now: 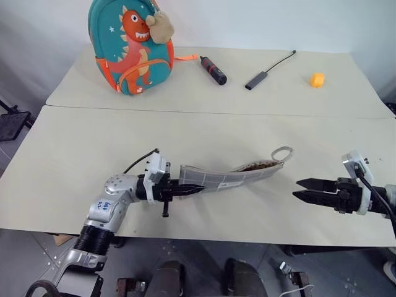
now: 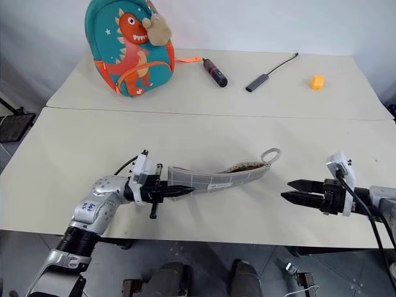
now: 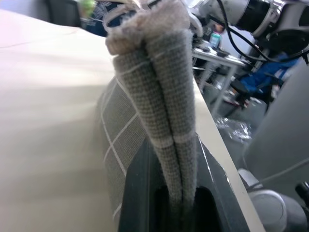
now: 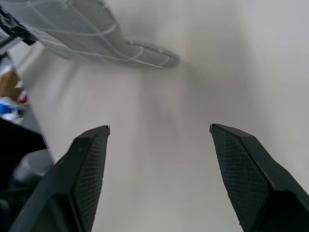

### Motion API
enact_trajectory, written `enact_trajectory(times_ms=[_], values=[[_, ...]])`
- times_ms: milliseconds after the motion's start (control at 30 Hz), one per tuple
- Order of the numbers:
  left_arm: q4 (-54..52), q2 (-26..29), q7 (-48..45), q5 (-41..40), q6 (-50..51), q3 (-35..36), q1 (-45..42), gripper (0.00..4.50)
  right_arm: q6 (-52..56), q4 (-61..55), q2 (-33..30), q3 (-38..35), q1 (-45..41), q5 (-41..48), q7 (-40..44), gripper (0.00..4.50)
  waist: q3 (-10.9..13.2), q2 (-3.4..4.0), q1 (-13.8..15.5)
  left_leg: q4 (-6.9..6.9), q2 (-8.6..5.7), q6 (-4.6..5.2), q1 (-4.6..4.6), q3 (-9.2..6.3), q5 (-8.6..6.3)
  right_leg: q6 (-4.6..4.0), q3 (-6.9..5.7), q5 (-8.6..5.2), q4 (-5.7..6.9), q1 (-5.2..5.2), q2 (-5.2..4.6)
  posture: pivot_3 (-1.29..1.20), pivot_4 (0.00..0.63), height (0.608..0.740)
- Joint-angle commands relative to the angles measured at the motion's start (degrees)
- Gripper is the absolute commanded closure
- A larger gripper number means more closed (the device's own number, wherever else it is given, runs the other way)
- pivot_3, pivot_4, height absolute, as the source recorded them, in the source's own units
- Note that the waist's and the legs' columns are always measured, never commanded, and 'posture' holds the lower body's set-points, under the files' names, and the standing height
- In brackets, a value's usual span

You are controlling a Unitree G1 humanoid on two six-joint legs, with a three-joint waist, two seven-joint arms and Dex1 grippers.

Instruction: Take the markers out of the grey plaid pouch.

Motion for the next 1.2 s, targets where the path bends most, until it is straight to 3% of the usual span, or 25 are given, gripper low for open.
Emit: enact_trajectory(times_ms=[33, 167, 200, 333, 533, 567, 700, 867, 1200], values=[[1.66, -1.64, -1.56, 1.31, -2.18, -0.29, -1.54, 4.5, -5.02, 2.72, -4.64, -6.92, 2.52, -2.13, 3.95, 1.02, -0.02, 0.05, -0.02, 0.0, 0.0, 0.01, 0.0, 0.01, 0.0, 0.0, 0.01, 0.0, 0.0, 0.0, 0.0, 0.0, 0.15, 0.74], [2.12, -4.04, -1.79, 1.18, -2.39, 0.02, -3.05, 4.5, -6.63, 1.83, -5.73, -11.15, 2.33, -2.0, 3.37, 1.02, -0.02, 0.03, -0.39, -0.01, 0.03, 0.02, 0.01, -0.01, 0.01, 0.0, -0.02, 0.0, -0.03, 0.02, 0.0, 0.0, 0.15, 0.74], [2.01, -4.77, -1.62, 0.67, -1.77, 0.29, -3.45, 4.5, -5.87, 1.02, -6.0, -12.74, 0.97, -0.98, 2.47, 1.19, -0.01, 0.03, -0.49, 0.0, 0.03, 0.02, 0.02, 0.0, 0.01, 0.0, 0.0, 0.0, -0.03, 0.03, 0.0, 0.0, 0.15, 0.74], [0.98, -6.32, -1.83, -0.54, 0.04, 1.04, -3.61, 4.5, -3.51, -4.14, -8.36, -14.57, -3.62, 1.56, 2.2, 2.31, -0.03, 0.09, -0.62, 0.0, 0.07, 0.0, 0.04, 0.03, 0.02, 0.0, 0.04, 0.01, 0.02, -0.01, 0.0, 0.0, 0.15, 0.74], [4.26, -5.79, -3.15, 3.47, -3.74, 0.25, -2.77, 4.5, -0.83, -12.2, -6.57, -5.44, -15.72, 4.97, 0.3, 4.36, -0.02, 0.07, -0.45, 0.02, 0.07, 0.0, 0.04, -0.04, 0.02, -0.01, 0.01, 0.02, -0.01, 0.01, 0.0, 0.0, 0.15, 0.74], [4.98, -5.83, -3.04, 4.37, -5.06, 0.22, -2.72, 4.5, -0.2, -13.45, -5.7, -3.77, -17.39, 5.63, -0.17, 4.47, -0.02, 0.07, -0.43, 0.02, 0.06, 0.01, 0.02, -0.05, 0.02, -0.01, 0.0, 0.02, -0.02, 0.01, 0.0, 0.0, 0.15, 0.74], [7.2, -6.17, -2.28, 7.38, -10.1, -0.36, -2.24, 4.5, -0.56, -20.78, 0.33, 6.79, -22.52, 5.13, -1.31, 4.47, -0.02, 0.06, -0.4, 0.03, 0.05, 0.0, -0.01, -0.11, 0.01, -0.03, -0.04, 0.03, -0.06, 0.01, 0.0, 0.0, 0.15, 0.74], [6.5, -6.52, -1.34, 8.14, -12.33, -0.32, -1.7, 4.5, -4.19, -23.06, 4.63, 12.03, -23.16, 2.35, -0.95, 4.47, -0.02, 0.05, -0.19, 0.06, -0.01, 0.02, -0.07, -0.17, 0.01, -0.03, -0.09, 0.04, -0.07, 0.02, -0.01, 0.0, 0.15, 0.74], [4.06, -6.46, 0.46, 8.34, -13.47, -0.28, -1.23, 4.5, -11.06, -22.33, 3.23, 19.29, -21.45, -6.54, 4.03, 4.47, -0.02, 0.05, -0.42, 0.05, 0.0, 0.02, -0.05, -0.14, 0.01, -0.03, -0.08, 0.04, -0.05, 0.02, -0.01, 0.0, 0.15, 0.74]])
